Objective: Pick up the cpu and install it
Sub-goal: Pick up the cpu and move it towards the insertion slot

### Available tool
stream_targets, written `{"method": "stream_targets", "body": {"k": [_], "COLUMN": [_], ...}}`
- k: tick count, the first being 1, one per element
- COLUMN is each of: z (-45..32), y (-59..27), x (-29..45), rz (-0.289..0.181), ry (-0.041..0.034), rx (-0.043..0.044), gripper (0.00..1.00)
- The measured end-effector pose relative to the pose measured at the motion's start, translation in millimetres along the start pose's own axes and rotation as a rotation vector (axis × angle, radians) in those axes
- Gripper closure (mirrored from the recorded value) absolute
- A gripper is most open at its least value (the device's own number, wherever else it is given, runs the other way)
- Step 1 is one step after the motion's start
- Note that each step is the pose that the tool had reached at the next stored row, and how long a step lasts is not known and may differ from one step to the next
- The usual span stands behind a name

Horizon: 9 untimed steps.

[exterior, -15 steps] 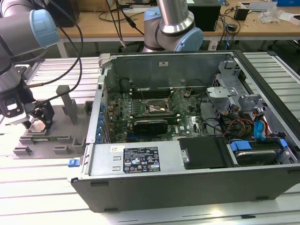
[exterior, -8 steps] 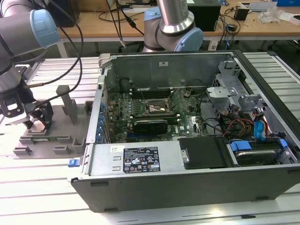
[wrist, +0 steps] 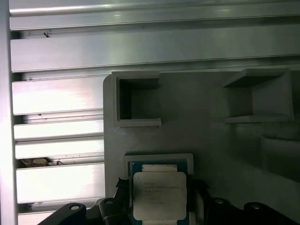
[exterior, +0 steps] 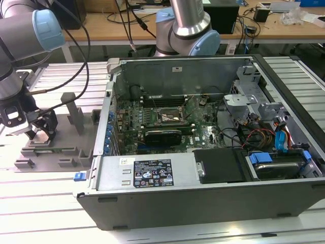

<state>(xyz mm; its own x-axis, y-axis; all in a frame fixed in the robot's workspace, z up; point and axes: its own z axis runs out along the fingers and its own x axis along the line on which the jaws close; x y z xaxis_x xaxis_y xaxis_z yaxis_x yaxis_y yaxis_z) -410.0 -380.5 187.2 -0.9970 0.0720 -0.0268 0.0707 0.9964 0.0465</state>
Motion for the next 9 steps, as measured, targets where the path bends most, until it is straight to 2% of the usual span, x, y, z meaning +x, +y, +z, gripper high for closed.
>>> {"method": "stream_targets", "body": {"k": [1,9], "z": [-0.1,-0.8], "y": [0.0,0.0], "x": [0.0,0.0], "rz": [0.0,-0.004], "ry": [0.0001,0.0004], "rx": [0.0001,0.0], "gripper": [0.45,0.45]}}
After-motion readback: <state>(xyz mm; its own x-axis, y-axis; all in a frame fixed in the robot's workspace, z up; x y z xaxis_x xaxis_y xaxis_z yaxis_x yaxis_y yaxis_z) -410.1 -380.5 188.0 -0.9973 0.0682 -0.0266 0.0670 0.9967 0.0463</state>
